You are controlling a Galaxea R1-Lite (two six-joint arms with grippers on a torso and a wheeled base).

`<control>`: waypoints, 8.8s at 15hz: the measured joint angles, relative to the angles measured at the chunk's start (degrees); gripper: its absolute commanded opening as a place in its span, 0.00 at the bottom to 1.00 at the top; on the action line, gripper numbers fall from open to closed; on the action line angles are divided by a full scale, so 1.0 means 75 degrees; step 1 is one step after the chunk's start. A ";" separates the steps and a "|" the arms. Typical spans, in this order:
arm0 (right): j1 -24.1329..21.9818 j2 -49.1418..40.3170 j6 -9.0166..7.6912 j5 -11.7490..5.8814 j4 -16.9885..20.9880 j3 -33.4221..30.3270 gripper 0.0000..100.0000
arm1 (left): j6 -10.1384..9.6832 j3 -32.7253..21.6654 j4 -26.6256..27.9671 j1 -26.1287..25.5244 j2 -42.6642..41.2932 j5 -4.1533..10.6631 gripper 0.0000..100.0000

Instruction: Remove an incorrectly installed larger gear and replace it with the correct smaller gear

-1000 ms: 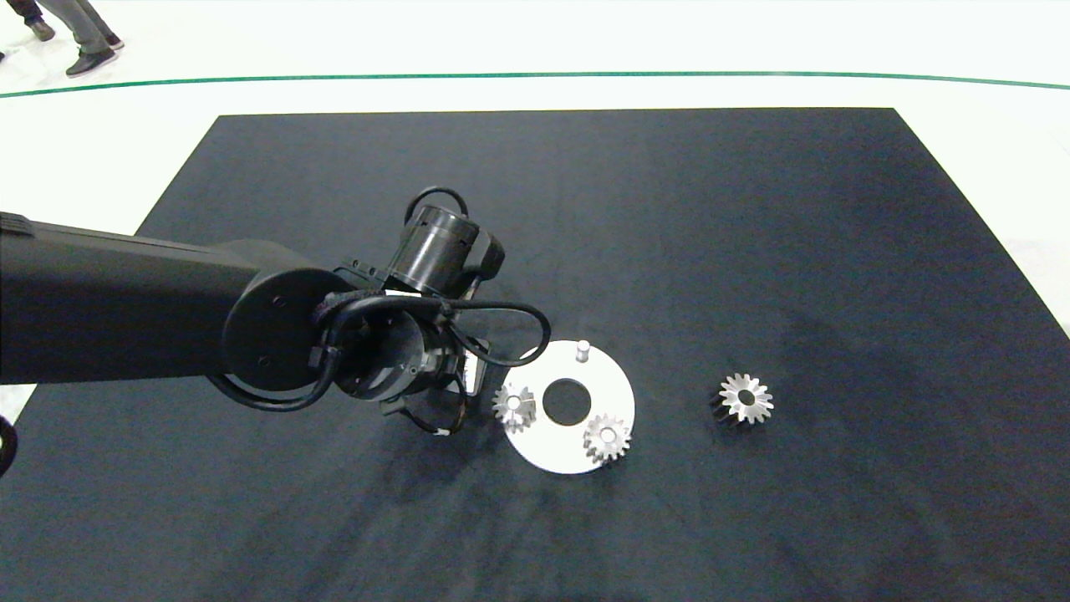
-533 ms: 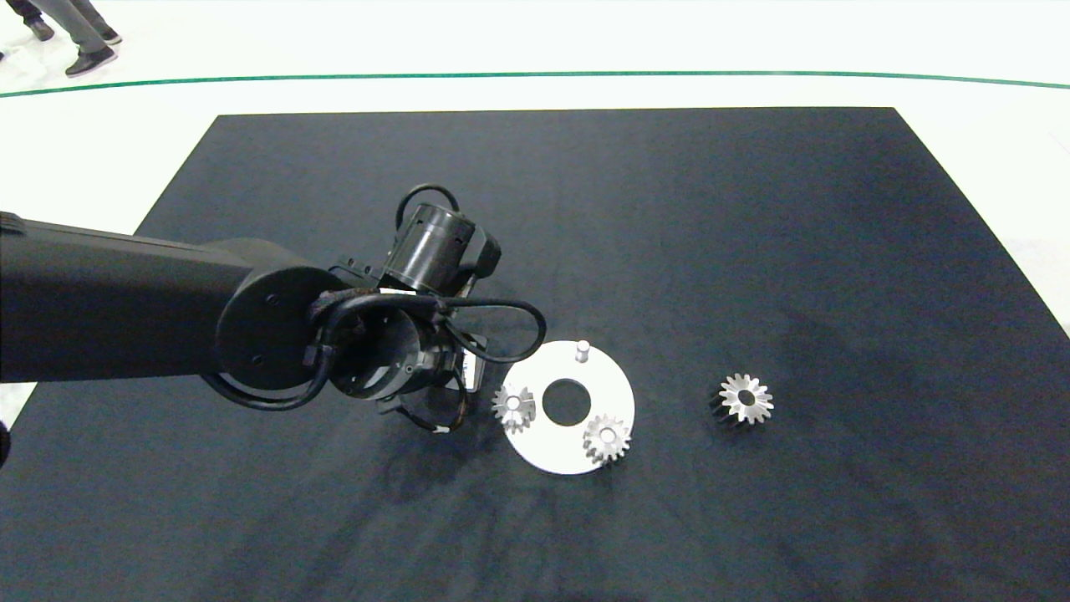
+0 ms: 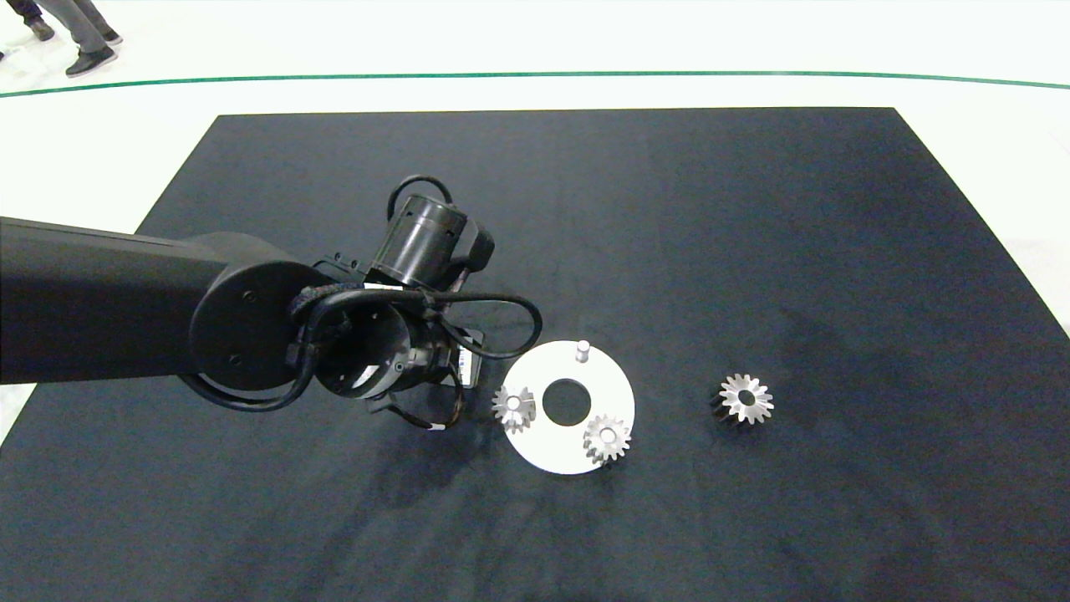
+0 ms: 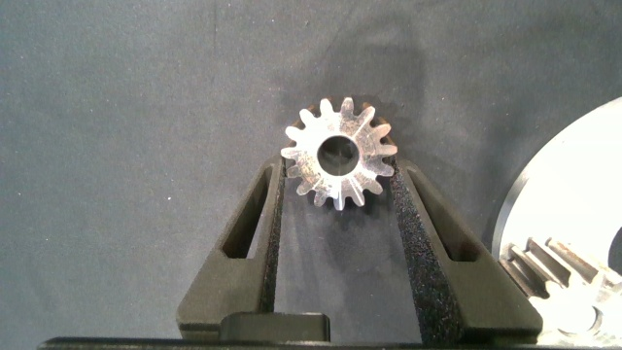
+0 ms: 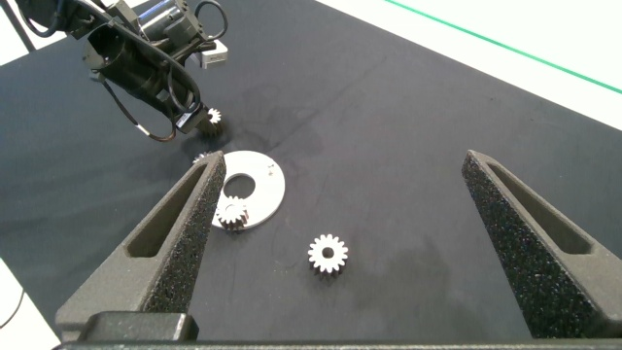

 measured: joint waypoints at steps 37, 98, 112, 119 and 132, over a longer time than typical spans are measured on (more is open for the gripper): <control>0.0000 0.0052 -0.0195 0.0073 0.0000 0.0159 1.00 | -0.0757 0.0192 -0.1565 -0.0189 -0.0184 -0.0021 0.00; 0.0000 0.0041 -0.0317 0.0073 -0.0008 0.0265 1.00 | -0.0070 0.0676 -0.2648 -0.0078 0.0423 0.0169 0.47; -0.0003 0.0050 -0.0375 0.0073 -0.0008 0.0288 1.00 | -0.0063 0.0761 -0.2950 -0.0093 0.0434 0.0189 0.27; 0.0003 0.0052 -0.0385 0.0073 -0.0008 0.0288 1.00 | -0.0049 0.0774 -0.3056 -0.0114 0.0416 0.0180 0.14; 0.0003 0.0052 -0.0385 0.0073 -0.0020 0.0276 1.00 | 0.0918 0.0262 -0.2906 -0.1690 0.0224 0.0180 0.00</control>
